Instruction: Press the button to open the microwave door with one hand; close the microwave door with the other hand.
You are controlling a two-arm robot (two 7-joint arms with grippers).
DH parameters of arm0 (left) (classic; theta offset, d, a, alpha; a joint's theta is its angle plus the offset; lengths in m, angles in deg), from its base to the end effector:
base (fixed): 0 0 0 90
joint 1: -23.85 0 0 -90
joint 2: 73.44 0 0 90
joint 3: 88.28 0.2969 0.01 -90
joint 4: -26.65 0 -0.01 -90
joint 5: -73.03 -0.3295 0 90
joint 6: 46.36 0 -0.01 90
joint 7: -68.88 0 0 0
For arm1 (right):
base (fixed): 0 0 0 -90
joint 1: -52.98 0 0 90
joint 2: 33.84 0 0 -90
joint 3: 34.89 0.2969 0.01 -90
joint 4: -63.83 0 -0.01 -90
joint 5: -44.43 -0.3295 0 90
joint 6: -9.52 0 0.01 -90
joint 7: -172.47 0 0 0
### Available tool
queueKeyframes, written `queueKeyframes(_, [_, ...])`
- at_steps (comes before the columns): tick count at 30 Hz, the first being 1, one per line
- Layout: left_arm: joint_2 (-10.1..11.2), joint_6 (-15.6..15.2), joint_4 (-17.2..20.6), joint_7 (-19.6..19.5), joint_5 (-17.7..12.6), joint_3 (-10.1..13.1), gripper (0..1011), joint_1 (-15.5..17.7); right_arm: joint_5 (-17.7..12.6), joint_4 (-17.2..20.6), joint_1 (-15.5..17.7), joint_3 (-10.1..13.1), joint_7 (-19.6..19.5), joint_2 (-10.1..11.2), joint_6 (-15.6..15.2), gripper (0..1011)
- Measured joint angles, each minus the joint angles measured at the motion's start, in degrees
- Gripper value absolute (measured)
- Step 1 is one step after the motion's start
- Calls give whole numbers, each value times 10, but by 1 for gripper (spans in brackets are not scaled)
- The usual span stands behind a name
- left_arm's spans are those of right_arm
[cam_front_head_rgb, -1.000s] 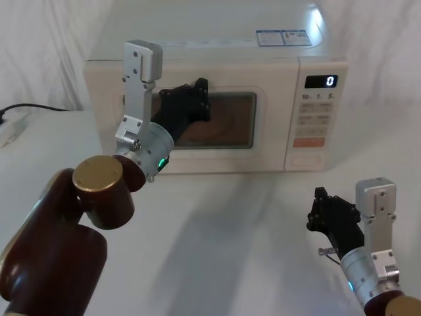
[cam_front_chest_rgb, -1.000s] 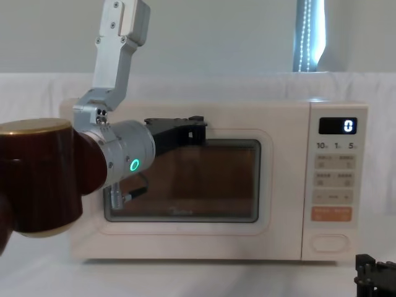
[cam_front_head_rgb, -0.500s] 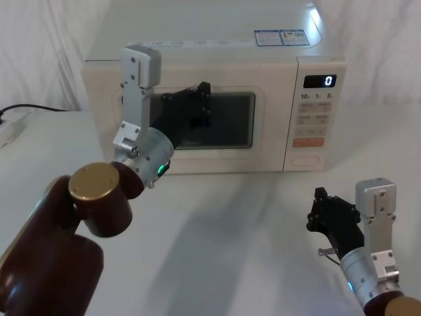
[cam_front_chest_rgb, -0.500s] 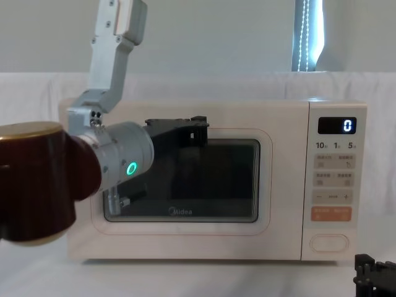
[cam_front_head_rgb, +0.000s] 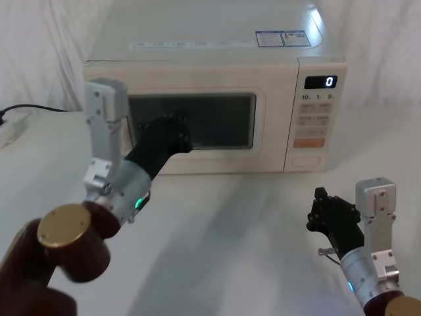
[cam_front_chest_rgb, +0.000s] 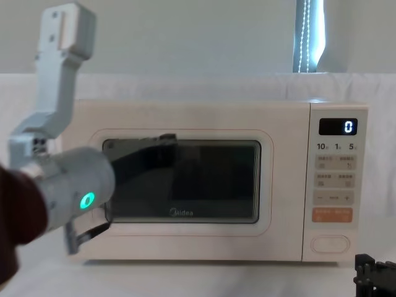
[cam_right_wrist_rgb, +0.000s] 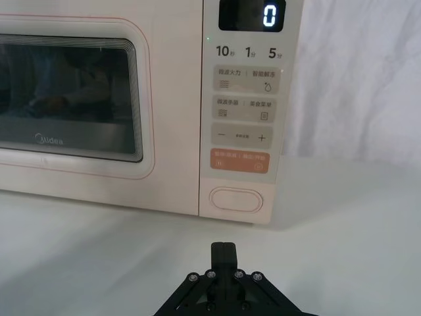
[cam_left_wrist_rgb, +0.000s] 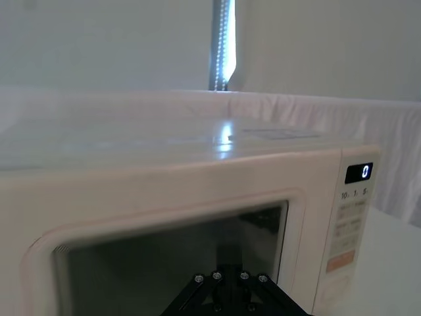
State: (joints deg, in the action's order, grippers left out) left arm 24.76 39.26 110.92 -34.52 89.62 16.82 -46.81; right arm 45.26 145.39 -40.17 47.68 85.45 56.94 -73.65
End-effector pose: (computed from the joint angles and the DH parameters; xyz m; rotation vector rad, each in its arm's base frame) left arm 0.4320 -0.0409 -0.2203 -0.1351 -0.0344 1.0769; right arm 0.3606 0.0397 -0.3367 -0.0062 -0.0460 -1.3880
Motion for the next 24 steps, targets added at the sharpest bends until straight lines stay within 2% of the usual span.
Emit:
queueKeyframes(6, [16, -4, 44, 11, 15, -22, 0, -50, 0, 0, 0, 0, 0, 0, 0, 0])
queueKeyframes(13, [32, -2, 78, 18, 29, -41, 0, -100, 0, 0, 0, 0, 0, 0, 0, 0])
queueKeyframes(21, [34, 20, 109, 38, 33, -62, 0, -163, 0, 0, 0, 0, 0, 0, 0, 0])
queueKeyframes(24, [32, 28, 113, 44, 32, -66, 0, -175, 0, 0, 0, 0, 0, 0, 0, 0])
